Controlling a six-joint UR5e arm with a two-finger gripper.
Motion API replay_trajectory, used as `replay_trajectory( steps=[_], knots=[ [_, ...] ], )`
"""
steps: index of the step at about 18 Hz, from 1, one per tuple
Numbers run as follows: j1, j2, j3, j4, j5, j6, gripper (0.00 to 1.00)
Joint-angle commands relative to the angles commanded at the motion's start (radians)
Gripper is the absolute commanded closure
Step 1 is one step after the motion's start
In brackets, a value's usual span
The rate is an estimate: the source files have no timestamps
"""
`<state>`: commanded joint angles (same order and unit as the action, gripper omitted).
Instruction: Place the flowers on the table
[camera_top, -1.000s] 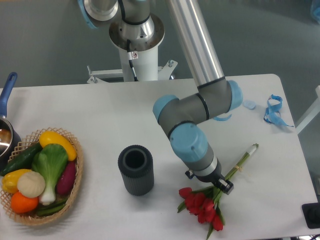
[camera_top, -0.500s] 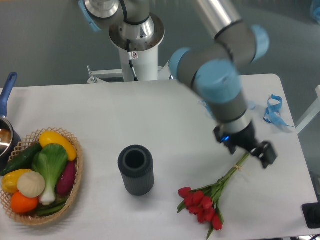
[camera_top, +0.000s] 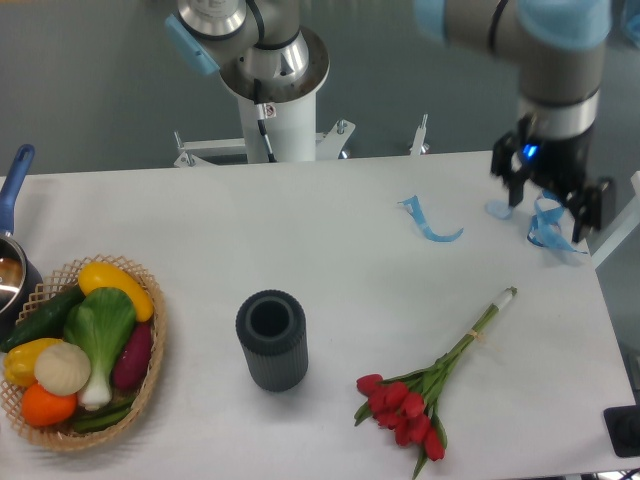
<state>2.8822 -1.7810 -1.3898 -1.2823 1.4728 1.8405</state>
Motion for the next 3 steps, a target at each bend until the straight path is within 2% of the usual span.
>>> replay_trajectory(
  steps=[3],
  knots=[
    [0.026, 0.011, 0.000, -0.011, -0.032, 0.043, 0.00]
  ],
)
